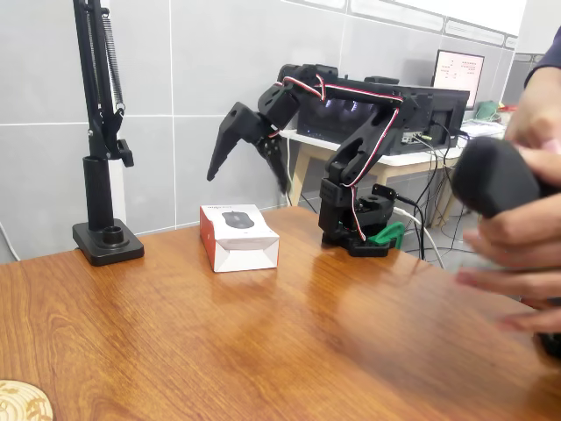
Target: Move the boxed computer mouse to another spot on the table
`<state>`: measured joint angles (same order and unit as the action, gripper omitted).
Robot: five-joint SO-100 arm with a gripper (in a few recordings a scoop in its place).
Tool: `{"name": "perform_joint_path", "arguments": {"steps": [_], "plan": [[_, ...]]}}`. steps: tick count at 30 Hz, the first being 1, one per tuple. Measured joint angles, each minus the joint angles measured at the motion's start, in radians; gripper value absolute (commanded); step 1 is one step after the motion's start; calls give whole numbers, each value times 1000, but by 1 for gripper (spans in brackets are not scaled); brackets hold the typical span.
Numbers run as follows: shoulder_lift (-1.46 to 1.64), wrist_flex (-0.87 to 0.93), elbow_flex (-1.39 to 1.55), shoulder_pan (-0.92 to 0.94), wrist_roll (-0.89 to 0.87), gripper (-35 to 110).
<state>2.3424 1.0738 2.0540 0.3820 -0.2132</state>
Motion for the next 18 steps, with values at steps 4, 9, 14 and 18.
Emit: {"name": "perform_joint_path", "arguments": {"steps": [4, 9, 14, 18], "plan": [[71, -121, 25, 58, -150, 0], [241, -451, 140, 63, -270, 0], [417, -718, 255, 0, -371, 0], [560, -847, 341, -52, -436, 0]]}}
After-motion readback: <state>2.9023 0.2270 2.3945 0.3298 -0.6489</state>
